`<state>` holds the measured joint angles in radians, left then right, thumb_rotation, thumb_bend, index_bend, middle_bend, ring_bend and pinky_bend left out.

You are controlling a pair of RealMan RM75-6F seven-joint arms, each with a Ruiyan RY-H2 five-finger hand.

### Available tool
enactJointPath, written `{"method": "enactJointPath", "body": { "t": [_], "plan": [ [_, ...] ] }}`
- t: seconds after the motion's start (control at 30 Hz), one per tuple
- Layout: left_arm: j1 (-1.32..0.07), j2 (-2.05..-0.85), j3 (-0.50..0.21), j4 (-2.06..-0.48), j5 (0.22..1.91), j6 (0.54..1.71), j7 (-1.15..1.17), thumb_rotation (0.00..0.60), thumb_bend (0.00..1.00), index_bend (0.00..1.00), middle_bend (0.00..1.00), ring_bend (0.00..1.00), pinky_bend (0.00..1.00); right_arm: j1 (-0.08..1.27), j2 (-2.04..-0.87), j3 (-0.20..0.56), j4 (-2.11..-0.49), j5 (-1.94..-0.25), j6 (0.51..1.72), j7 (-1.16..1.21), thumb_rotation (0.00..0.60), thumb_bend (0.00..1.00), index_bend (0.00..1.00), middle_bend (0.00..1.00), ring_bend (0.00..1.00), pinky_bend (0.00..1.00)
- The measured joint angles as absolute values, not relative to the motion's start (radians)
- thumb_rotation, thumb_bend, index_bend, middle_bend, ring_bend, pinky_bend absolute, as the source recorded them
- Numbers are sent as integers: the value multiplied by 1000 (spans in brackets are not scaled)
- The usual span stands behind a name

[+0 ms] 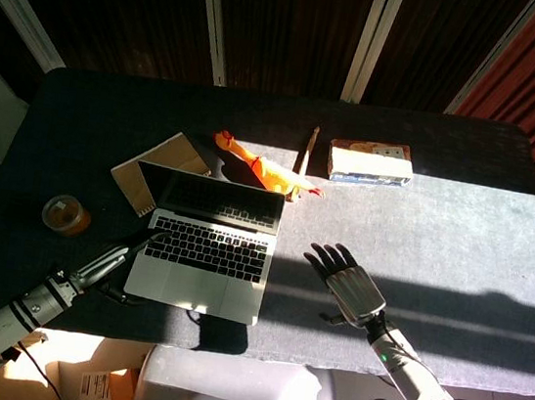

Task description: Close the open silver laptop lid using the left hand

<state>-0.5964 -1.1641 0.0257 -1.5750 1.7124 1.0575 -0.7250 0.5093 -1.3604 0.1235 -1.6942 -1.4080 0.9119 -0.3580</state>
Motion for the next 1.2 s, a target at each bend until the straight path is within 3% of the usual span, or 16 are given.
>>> {"method": "enactJointPath", "body": {
  "t": [0.27,0.37,0.53,0.7,0.9,1.2],
  "plan": [
    [-594,-1172,-8,-1582,1670,1106,-686,600,207,0,131,66,202,481,-1311,76,-1722,-1409,968,-372,600,88,0,0,0,0],
    [-589,-1191,-51,-1574,1659,1174,-625,600,243,1,136,33,135,451,-1260,44,-1728,-1416,992,-355,600,88,0,0,0,0],
    [-614,-1257,-148,-1510,1656,1283,-499,600,322,10,133,23,121,396,-1168,-17,-1728,-1443,1034,-296,600,88,0,0,0,0],
    [-680,-1343,-185,-1411,1642,1244,-409,600,356,10,103,23,120,344,-1097,-84,-1722,-1460,1054,-255,600,88,0,0,0,0],
    [-761,-1481,-209,-1234,1607,1176,-377,600,472,25,105,23,118,264,-1044,-155,-1663,-1522,1127,-162,600,88,0,0,0,0],
    [-826,-1590,-226,-1061,1566,1145,-376,600,502,112,216,72,108,183,-1006,-210,-1576,-1582,1209,-71,600,88,0,0,0,0]
  ]
}}
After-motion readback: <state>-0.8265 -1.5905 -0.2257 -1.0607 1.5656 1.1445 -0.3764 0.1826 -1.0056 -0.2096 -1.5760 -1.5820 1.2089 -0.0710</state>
